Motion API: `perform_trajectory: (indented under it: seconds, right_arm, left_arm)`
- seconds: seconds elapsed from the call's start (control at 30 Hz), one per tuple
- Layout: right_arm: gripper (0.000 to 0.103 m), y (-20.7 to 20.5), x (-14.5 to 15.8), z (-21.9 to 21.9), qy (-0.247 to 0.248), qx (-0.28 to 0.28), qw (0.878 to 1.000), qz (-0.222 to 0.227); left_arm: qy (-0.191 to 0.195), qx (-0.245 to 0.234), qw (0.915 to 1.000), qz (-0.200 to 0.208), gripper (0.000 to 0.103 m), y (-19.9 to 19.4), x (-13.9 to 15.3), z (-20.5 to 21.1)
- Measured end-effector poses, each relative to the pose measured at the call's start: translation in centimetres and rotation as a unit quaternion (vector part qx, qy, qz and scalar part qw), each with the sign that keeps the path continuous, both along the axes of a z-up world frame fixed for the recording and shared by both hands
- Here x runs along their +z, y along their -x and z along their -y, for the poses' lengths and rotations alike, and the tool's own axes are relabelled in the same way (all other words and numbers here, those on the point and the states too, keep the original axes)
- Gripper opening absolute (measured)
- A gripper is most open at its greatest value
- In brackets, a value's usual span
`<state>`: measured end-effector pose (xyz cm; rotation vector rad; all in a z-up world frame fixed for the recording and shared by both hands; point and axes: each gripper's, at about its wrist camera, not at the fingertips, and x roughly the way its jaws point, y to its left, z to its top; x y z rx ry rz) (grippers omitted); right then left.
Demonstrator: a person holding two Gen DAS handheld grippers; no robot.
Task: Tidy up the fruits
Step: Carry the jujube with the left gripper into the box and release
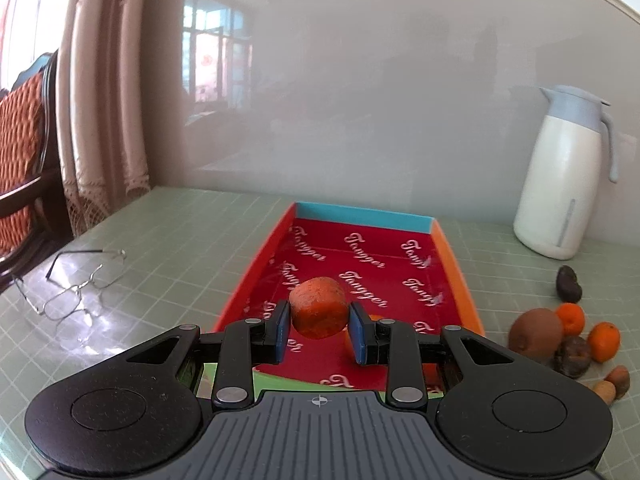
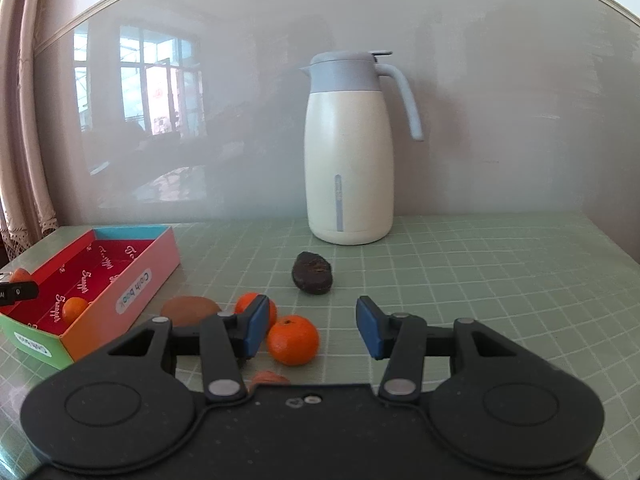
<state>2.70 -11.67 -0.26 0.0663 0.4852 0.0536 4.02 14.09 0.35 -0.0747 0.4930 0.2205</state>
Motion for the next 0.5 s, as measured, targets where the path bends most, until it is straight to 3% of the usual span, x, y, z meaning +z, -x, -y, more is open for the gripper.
perform_trajectory:
  seconds: [0.2, 0.23, 0.27, 0.33, 0.5]
  right_arm:
    - [0.052, -0.2, -0.1, -0.9, 0.001, 0.006, 1.0, -0.002]
    - [0.053, -0.2, -0.1, -1.1, 0.001, 0.007, 1.0, -0.001]
    - [0.053, -0.2, -0.1, -1.1, 0.001, 0.008, 1.0, -0.001]
    - [0.053, -0.1, -0.1, -1.2, 0.0, 0.008, 1.0, -0.001]
    - [0.053, 0.0, -0.1, -0.9, -0.001, 0.006, 1.0, -0.001]
  left_arm:
    - [0.005, -0.002, 0.9999, -0.015, 0.033, -0.3, -0.8, -0.6]
    - [0.004, -0.001, 0.9999, -0.013, 0.042, -0.2, -0.8, -0.6]
    - [0.002, 0.002, 0.9999, -0.01, 0.059, 0.0, -0.7, -0.7]
    - [-0.006, 0.009, 0.9999, 0.002, 0.072, 0.5, -0.6, -0.8]
    - [-0.006, 0.012, 0.9999, 0.002, 0.072, 0.8, -0.5, -1.0]
